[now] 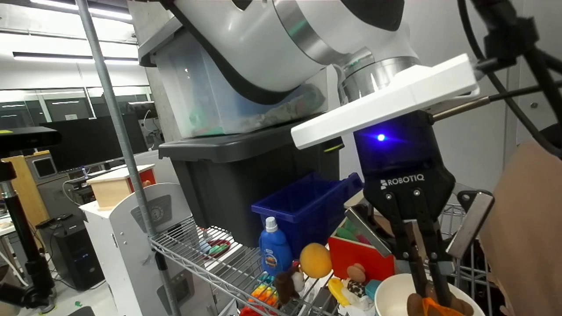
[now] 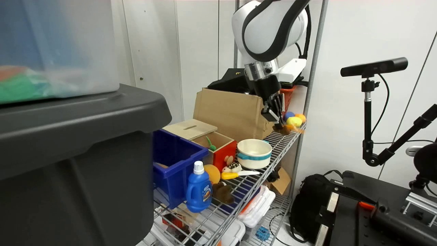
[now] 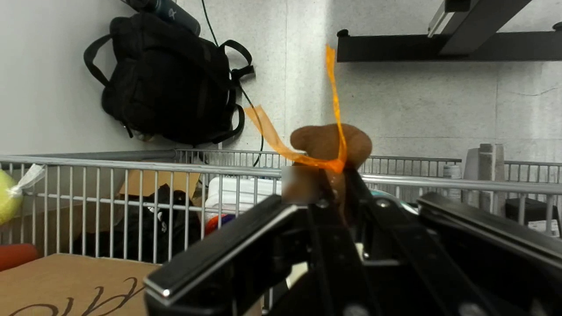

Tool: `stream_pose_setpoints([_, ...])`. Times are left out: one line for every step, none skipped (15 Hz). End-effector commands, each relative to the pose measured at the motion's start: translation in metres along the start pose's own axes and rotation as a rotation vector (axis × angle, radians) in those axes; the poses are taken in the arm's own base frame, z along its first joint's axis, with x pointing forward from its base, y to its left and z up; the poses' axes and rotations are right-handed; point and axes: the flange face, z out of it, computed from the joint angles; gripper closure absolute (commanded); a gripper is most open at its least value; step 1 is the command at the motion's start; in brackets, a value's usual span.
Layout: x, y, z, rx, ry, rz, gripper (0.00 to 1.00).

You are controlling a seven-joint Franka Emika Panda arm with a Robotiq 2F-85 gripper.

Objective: Put the brown bear with the orange ribbon in the dish

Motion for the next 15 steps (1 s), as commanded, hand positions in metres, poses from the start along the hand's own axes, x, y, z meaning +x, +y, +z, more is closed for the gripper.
stream_pose_setpoints([0.009, 0.009, -0.006, -0.010, 0.016, -0.020, 0.97])
stream_pose_setpoints([0.011, 0.010, -0.008, -0.013, 0.018, -0.022, 0.97])
stream_pose_setpoints([0.012, 0.011, -0.010, -0.016, 0.020, -0.021, 0.97])
stream_pose_setpoints([0.014, 0.012, -0.012, -0.025, 0.017, -0.010, 0.97])
stream_pose_setpoints([0.017, 0.013, -0.015, -0.033, 0.020, -0.006, 0.97])
stream_pose_setpoints([0.019, 0.014, -0.018, -0.035, 0.029, -0.007, 0.97])
stream_pose_setpoints([0.022, 0.014, -0.020, -0.031, 0.047, -0.016, 0.97])
stream_pose_setpoints([0.024, 0.014, -0.024, -0.024, 0.076, -0.029, 0.97])
stream_pose_setpoints([0.027, 0.014, -0.027, -0.021, 0.103, -0.042, 0.97])
stream_pose_setpoints([0.030, 0.013, -0.030, -0.016, 0.139, -0.061, 0.97])
stream_pose_setpoints([0.034, 0.011, -0.033, -0.011, 0.171, -0.077, 0.97])
stream_pose_setpoints([0.037, 0.010, -0.033, -0.006, 0.203, -0.094, 0.97])
stream_pose_setpoints([0.039, 0.008, -0.035, 0.001, 0.232, -0.108, 0.97])
stream_pose_setpoints([0.041, 0.007, -0.035, 0.006, 0.251, -0.121, 0.97])
stream_pose_setpoints([0.043, 0.006, -0.034, 0.013, 0.265, -0.130, 0.97])
